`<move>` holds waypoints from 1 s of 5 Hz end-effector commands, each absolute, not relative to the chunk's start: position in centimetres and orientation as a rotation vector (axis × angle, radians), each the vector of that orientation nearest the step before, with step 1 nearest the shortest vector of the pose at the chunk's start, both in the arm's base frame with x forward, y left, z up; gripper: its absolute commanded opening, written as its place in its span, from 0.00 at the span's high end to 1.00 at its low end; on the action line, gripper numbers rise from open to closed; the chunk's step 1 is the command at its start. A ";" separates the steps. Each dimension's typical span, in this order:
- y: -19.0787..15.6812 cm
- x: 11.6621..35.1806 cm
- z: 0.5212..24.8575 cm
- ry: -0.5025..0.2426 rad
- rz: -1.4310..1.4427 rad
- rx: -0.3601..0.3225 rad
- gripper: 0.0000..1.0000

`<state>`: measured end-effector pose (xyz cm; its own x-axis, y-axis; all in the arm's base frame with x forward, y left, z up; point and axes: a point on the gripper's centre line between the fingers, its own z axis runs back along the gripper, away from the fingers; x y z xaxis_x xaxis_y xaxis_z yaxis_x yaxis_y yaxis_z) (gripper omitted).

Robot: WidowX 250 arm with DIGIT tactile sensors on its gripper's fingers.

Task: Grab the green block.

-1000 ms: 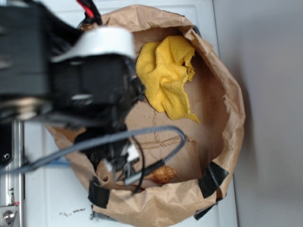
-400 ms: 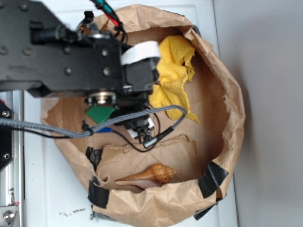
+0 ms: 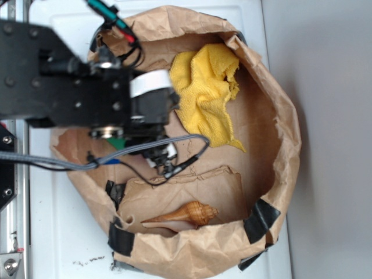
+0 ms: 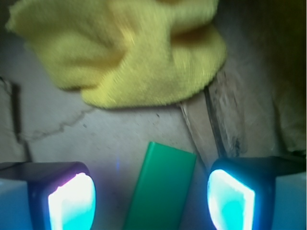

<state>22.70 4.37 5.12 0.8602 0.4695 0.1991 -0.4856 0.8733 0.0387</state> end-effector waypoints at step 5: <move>3.9 22.5 2.6 -0.329 0.471 0.146 1.00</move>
<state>22.50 3.43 2.04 0.8410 0.4343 0.3228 -0.4776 0.8761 0.0655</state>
